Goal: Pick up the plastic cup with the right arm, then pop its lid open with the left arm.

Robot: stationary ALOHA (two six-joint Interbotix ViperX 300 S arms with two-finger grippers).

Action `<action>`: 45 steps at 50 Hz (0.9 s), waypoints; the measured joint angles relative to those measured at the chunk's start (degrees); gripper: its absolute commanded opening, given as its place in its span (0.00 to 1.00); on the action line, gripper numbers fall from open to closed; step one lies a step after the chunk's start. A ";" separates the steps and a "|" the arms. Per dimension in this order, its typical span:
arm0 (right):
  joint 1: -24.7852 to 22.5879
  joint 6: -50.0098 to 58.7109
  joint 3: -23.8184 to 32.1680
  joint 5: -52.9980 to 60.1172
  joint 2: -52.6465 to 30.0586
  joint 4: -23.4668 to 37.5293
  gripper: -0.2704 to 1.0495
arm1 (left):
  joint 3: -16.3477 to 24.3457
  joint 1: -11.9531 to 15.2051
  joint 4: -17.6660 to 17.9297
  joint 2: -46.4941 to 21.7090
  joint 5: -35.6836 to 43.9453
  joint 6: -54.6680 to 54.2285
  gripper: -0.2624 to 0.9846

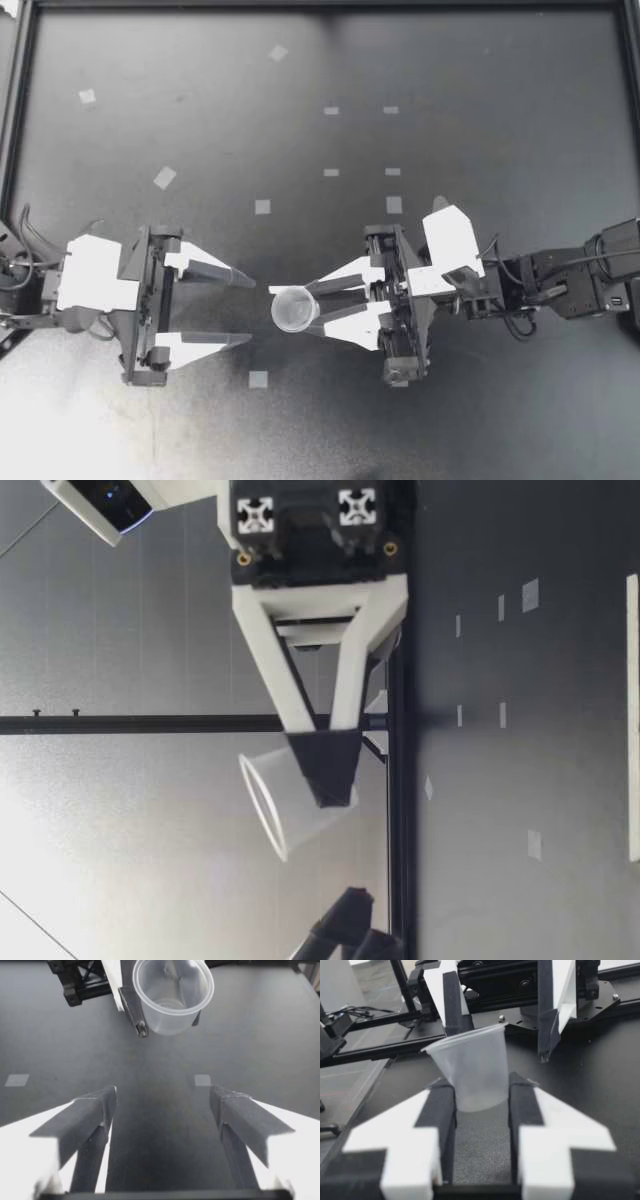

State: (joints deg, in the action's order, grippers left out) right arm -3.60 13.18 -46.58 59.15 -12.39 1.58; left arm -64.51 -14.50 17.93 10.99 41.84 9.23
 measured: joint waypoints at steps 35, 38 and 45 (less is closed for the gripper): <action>0.00 0.00 0.00 -0.62 0.00 -0.09 0.26 | 0.44 0.00 0.09 -0.09 -0.79 -0.26 0.76; 0.00 0.00 0.00 -0.62 0.09 0.00 0.26 | 0.44 0.00 0.00 -0.09 -0.79 -0.26 0.76; 0.00 -0.09 0.00 -0.70 0.00 0.00 0.26 | 0.44 0.00 0.00 -0.09 -0.88 -0.18 0.76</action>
State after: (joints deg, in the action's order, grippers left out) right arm -3.60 13.10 -46.58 58.45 -12.39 1.58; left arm -64.07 -14.50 17.93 10.90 40.96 9.05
